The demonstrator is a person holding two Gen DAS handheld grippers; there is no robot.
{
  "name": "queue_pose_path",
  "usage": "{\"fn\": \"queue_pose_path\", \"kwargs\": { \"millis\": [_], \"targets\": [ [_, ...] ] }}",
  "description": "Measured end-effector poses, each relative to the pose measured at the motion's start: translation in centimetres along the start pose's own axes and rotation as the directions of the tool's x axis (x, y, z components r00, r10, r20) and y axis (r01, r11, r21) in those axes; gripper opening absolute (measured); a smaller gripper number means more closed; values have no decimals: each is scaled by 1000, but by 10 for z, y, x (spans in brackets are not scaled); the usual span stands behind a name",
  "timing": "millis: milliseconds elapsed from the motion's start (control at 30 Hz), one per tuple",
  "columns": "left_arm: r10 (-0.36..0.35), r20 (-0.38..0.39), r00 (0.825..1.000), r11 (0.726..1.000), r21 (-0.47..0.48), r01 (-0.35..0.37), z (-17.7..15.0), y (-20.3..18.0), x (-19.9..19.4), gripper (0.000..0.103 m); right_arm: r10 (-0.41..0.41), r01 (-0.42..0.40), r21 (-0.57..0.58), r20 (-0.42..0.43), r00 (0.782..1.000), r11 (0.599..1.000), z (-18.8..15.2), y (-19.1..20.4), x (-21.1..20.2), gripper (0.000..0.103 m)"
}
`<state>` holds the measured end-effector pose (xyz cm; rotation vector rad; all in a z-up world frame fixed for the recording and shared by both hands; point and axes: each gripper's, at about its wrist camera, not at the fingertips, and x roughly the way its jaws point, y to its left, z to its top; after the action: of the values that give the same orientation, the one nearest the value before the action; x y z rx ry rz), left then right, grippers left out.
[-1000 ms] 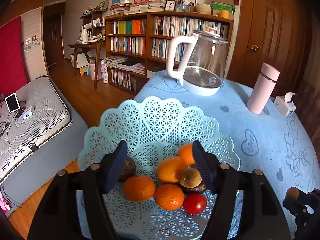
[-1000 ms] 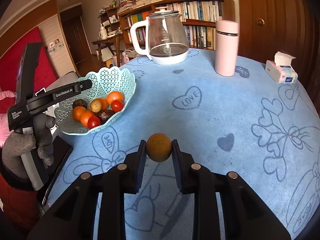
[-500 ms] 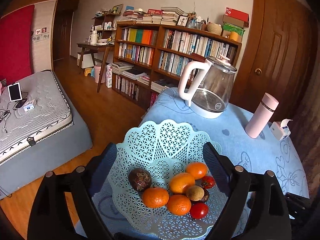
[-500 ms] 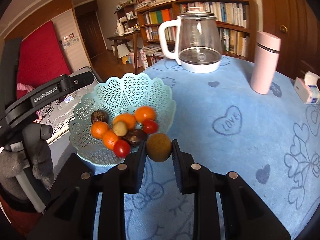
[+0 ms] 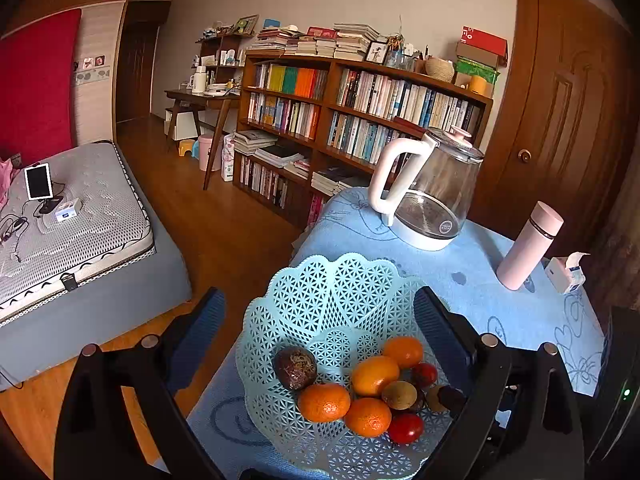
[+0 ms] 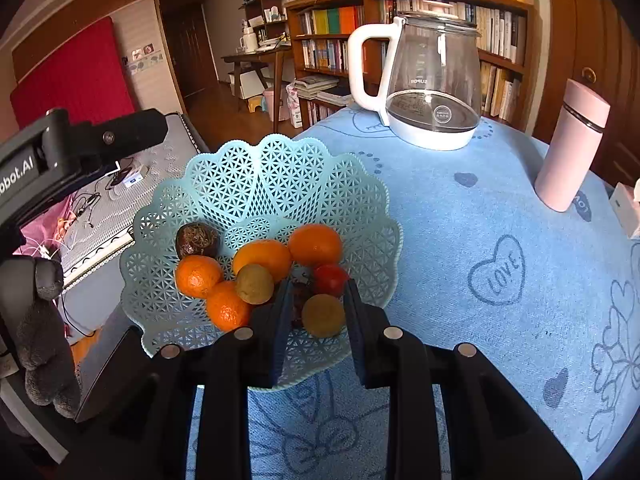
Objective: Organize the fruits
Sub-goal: 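Lower the tan fruit into the green basket and open the right tool, then move both tools back from the basket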
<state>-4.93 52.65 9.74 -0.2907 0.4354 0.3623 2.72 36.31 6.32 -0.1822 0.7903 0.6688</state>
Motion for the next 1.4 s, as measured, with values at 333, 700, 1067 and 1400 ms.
{"fn": "queue_pose_path", "kwargs": {
  "millis": [333,700,1067,1400],
  "targets": [
    [6,2,1000,1000,-7,-6,0,2,0,100,-109,113,-69,59,992,991,-8,12,-13,55],
    [13,7,1000,1000,8,-13,-2,-1,-2,100,-172,183,-104,107,979,978,-19,20,-33,65],
    [34,21,999,998,49,-35,-6,-9,-10,100,-204,224,-116,160,966,968,-29,22,-55,88],
    [54,38,998,988,145,-59,-19,-12,-28,100,-234,265,-146,199,952,953,-39,30,-66,98]
  ]
}}
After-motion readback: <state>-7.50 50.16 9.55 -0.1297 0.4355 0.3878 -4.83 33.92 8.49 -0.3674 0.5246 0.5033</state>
